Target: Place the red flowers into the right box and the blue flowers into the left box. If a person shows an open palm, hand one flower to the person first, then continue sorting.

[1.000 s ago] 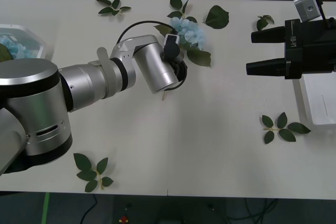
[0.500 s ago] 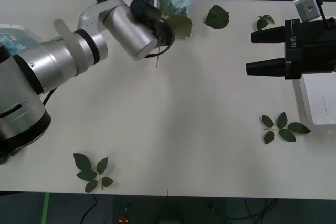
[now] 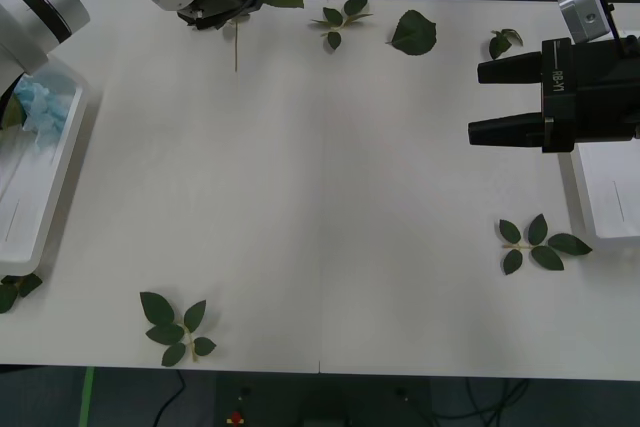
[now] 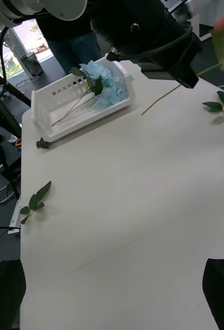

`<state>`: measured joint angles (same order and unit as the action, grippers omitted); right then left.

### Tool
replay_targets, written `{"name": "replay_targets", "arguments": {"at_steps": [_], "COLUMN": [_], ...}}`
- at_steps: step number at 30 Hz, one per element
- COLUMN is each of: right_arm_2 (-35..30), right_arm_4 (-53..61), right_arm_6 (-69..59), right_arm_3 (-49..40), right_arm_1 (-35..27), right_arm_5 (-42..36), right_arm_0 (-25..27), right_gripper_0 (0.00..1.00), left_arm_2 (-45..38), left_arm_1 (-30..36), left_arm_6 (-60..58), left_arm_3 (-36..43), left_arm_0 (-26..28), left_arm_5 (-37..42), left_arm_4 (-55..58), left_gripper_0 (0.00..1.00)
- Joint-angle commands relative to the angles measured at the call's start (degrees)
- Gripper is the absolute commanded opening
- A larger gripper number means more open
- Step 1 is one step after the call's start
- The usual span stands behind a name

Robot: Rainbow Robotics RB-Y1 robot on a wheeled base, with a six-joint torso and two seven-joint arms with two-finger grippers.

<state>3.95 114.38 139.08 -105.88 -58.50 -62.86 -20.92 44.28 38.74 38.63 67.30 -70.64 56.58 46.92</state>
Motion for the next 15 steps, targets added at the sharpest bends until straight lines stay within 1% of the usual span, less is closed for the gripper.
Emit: {"name": "replay_targets", "arguments": {"at_steps": [1, 3, 5, 6, 8, 12, 15], "right_arm_2": [-1.1, -1.1, -1.1, -1.1, -1.1, -1.1, -1.1], "right_arm_4": [0.8, 0.8, 0.8, 0.8, 0.8, 0.8, 0.8], "right_arm_6": [1.9, 1.9, 1.9, 1.9, 1.9, 1.9, 1.9], "right_arm_3": [-1.6, -1.6, -1.6, -1.6, -1.6, -1.6, -1.6], "right_arm_1": [1.2, 1.2, 1.2, 1.2, 1.2, 1.2, 1.2], "right_arm_5": [-0.3, -0.3, -0.3, -0.3, -0.3, -0.3, -0.3], "right_arm_0": [0.4, 0.4, 0.4, 0.4, 0.4, 0.4, 0.4], "right_gripper_0": [1.0, 1.0, 1.0, 1.0, 1.0, 1.0, 1.0], "left_arm_2": [-3.1, -5.1, -6.8, -7.5, -9.4, -13.8, -15.3], "left_arm_1": [5.3, 6.4, 7.3, 7.7, 7.7, 7.7, 7.7], "left_arm_6": [2.4, 3.0, 3.6, 3.5, 3.0, 3.2, 3.4], "left_arm_3": [4.0, 4.9, 6.1, 6.5, 6.2, 2.7, 2.2], "left_arm_0": [-0.6, -0.6, -0.6, -0.6, -0.6, -0.6, -0.6], "left_arm_5": [0.6, 0.6, -0.4, -2.6, -7.3, -19.2, -24.4], "left_arm_4": [0.6, -0.7, -6.7, -11.2, -15.7, -15.5, -15.5], "left_gripper_0": [0.0, 0.0, 0.0, 0.0, 0.0, 0.0, 0.0]}}
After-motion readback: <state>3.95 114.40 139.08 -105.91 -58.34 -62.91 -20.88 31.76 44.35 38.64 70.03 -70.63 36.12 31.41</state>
